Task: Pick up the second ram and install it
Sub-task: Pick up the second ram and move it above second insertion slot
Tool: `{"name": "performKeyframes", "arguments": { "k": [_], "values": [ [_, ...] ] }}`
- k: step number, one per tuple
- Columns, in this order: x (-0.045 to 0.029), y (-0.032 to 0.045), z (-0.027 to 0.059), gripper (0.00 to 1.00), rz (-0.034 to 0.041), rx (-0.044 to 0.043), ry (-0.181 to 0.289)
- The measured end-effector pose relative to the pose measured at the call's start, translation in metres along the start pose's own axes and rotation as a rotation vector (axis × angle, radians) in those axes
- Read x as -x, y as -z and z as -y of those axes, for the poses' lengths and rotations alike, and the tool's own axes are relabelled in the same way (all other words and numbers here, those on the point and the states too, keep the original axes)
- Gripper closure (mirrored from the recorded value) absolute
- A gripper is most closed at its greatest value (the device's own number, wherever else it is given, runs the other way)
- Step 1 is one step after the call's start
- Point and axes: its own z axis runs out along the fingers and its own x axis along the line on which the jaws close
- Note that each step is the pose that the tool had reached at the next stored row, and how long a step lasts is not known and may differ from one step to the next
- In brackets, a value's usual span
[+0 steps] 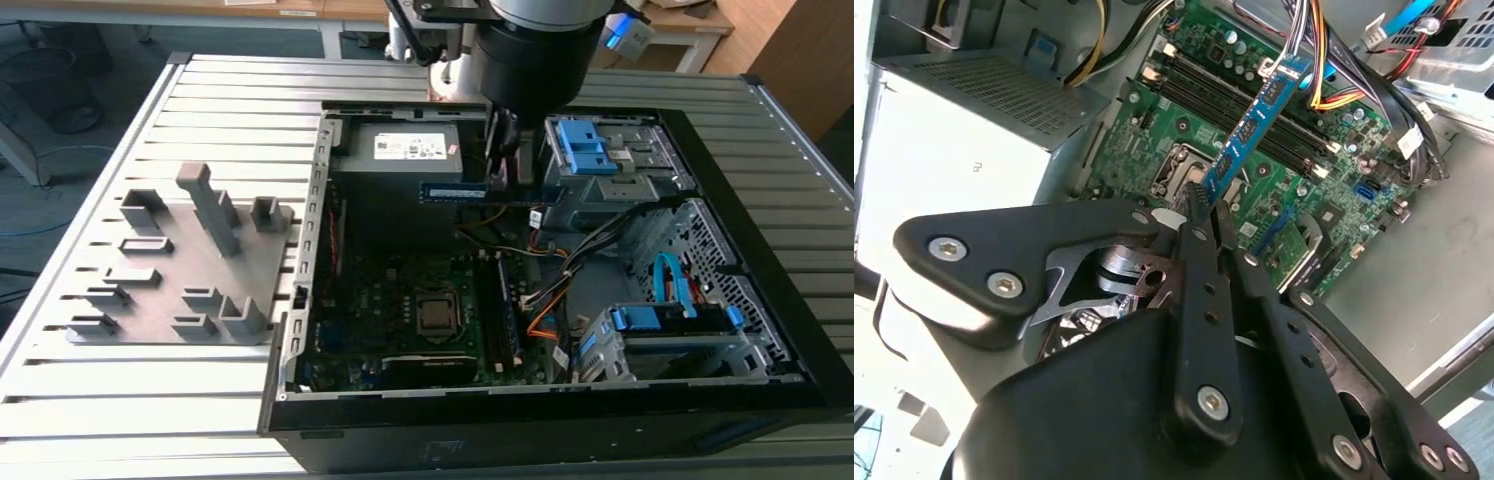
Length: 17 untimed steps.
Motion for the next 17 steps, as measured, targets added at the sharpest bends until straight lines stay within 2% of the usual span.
{"name": "performKeyframes", "arguments": {
  "k": [17],
  "values": [
    [-0.0041, -0.0127, -0.0002, 0.86, 0.0, 0.0, 0.0]
  ]
}}
